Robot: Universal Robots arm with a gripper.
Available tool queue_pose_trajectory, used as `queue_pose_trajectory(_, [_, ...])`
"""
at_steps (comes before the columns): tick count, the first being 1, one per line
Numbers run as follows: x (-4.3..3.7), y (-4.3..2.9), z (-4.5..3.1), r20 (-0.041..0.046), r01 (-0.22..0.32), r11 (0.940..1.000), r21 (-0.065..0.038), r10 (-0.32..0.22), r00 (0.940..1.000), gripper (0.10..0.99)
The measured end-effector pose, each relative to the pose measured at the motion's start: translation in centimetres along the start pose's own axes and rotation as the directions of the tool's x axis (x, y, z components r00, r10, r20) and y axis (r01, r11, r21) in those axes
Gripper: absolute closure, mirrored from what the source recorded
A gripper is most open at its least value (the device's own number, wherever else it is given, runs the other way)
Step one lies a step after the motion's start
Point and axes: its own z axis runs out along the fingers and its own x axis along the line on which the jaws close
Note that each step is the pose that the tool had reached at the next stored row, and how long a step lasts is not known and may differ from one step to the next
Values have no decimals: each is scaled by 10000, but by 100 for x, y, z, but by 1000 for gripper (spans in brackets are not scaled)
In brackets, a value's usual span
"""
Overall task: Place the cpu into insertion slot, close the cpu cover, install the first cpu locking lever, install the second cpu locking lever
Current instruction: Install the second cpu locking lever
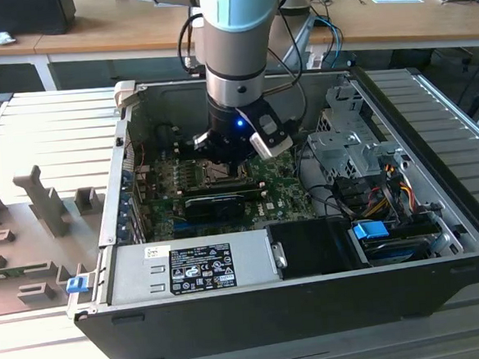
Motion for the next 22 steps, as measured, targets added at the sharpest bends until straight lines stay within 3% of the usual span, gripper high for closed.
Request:
queue_pose_trajectory(4, [136, -30, 0, 2, 0, 10000, -45, 0, 10000, 980])
queue_pose_trajectory(7, [244, -53, 56, 0, 35, 9999, -114, -35, 10000, 980])
queue_pose_trajectory(12, [380, -62, 119, -3, 135, 9995, -295, -136, 9999, 980])
queue_pose_trajectory(14, [434, -86, 132, 16, 135, 9984, -547, -134, 9999, 980])
queue_pose_trajectory(19, [472, -135, 151, 42, 131, 9957, -916, -128, 9999, 980])
queue_pose_trajectory(22, [495, -177, 166, 64, 130, 9922, -1241, -123, 9999, 980])
